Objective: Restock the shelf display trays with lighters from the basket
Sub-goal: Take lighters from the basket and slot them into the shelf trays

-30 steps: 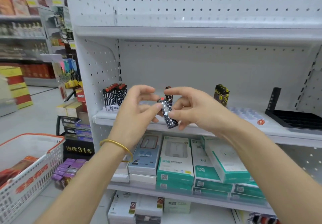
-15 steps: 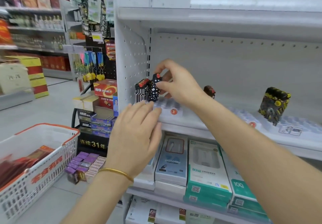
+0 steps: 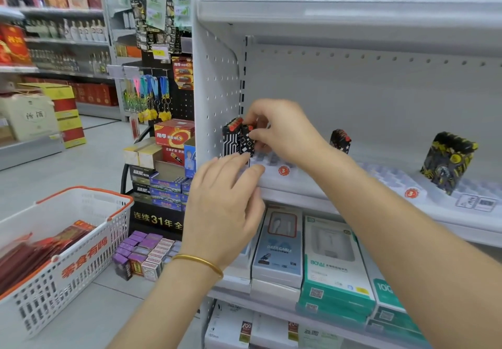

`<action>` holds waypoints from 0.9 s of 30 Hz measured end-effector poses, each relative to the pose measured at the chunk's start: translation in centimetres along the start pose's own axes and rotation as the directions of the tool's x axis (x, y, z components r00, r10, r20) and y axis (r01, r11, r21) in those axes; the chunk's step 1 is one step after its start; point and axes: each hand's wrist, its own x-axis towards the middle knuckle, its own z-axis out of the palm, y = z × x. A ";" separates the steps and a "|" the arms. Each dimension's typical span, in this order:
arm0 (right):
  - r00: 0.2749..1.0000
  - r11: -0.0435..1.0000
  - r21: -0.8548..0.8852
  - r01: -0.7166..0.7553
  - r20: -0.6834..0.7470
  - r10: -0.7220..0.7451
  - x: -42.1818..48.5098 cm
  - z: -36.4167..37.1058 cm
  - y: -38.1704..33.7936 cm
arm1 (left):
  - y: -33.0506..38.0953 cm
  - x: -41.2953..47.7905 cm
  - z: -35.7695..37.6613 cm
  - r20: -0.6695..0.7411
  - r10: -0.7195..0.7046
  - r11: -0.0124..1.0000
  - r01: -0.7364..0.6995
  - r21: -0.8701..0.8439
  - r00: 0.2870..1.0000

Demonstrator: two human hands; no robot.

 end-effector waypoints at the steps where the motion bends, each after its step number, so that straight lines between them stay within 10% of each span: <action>1: 1.000 1.000 -0.024 0.006 -0.003 -0.006 -0.1 0.2 0.0 | 0.0 0.0 0.0 -0.003 0.003 1.000 -0.003 -0.004 1.000; 14: 0.989 0.984 0.173 -0.037 -0.135 0.061 -11.8 -3.9 -2.0 | 3.8 -3.3 -1.5 -0.163 0.158 0.985 -0.166 -0.039 0.974; 19: 0.945 0.880 0.366 -0.302 -0.004 0.326 -23.5 -3.1 0.5 | 7.8 -8.8 0.1 0.212 0.314 0.936 -0.265 -0.232 0.925; 21: 0.871 0.829 0.269 -0.491 0.183 0.456 -28.0 -0.6 3.6 | 9.2 -12.7 1.7 0.548 0.345 0.935 -0.231 -0.268 0.762; 23: 0.739 0.749 0.154 -0.644 0.376 0.559 -32.3 2.5 6.8 | 10.2 -16.7 3.1 0.850 0.282 0.959 -0.157 -0.236 0.445; 27: 0.491 0.610 0.001 -0.792 0.595 0.637 -38.8 7.8 11.3 | 10.0 -23.4 6.5 0.989 0.141 0.981 -0.127 -0.145 -0.042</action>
